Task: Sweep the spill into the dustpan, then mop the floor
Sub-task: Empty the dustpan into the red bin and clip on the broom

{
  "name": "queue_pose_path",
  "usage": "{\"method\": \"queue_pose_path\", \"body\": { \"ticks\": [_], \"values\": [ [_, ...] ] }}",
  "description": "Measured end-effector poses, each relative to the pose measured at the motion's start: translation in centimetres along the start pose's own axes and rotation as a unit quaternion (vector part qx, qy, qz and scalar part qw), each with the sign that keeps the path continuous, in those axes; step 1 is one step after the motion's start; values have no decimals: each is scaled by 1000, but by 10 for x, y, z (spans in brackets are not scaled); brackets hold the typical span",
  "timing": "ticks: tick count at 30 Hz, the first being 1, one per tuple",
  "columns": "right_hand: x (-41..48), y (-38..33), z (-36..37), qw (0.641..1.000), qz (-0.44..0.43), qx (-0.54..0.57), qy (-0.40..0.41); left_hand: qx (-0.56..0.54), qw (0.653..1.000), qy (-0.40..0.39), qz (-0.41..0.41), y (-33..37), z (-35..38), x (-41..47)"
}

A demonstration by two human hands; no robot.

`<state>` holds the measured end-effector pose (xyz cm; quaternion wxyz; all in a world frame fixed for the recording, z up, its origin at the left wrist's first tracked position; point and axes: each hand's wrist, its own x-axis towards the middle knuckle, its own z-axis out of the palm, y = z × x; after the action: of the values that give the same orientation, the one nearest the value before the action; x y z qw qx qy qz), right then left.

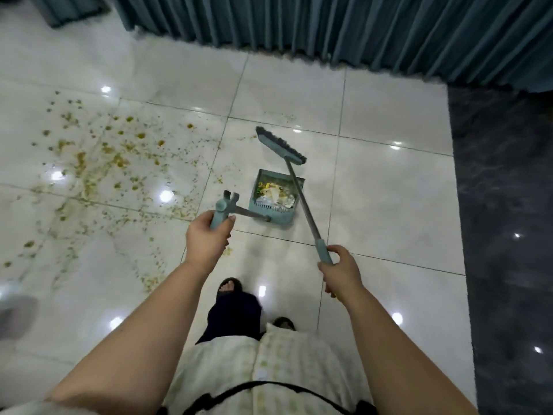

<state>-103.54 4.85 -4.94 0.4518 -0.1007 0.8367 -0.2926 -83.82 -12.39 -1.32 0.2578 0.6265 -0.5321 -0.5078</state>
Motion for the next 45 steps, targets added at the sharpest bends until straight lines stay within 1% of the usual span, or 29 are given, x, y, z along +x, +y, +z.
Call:
{"method": "queue_pose_path", "body": {
  "ticks": [6, 10, 12, 16, 20, 25, 28, 33, 39, 42, 45],
  "values": [
    [-31, -31, 62, 993, -66, -70, -68, -32, 993, 113, -14, -25, -89, -30],
    [-62, -60, 117, 978, -117, -133, -107, -66, 977, 200, -45, -52, -164, -49],
    [-79, -74, 152, 968, -142, -163, -125, -79, 969, 230, -53, -67, -205, -58],
    [-121, -95, 235, 950, -180, -199, -158, -85, 958, 264, -68, -104, -290, -75],
    [-167, -110, 323, 933, -207, -225, -190, -58, 955, 281, -81, -140, -379, -91],
    [-210, -122, 422, 912, -234, -249, -225, -57, 940, 323, -96, -181, -467, -108],
    [-229, -127, 464, 897, -250, -270, -247, -74, 921, 368, -108, -205, -504, -118],
    [-248, -143, 517, 869, -270, -305, -281, -82, 877, 454, -137, -229, -555, -129],
    [-253, -184, 588, 829, -293, -347, -327, -166, 807, 542, -163, -240, -600, -119],
    [-254, -209, 628, 810, -301, -359, -354, -170, 778, 580, -174, -241, -622, -104],
    [-262, -232, 670, 794, -299, -367, -381, -156, 759, 606, -177, -236, -655, -89]
  ]
}}
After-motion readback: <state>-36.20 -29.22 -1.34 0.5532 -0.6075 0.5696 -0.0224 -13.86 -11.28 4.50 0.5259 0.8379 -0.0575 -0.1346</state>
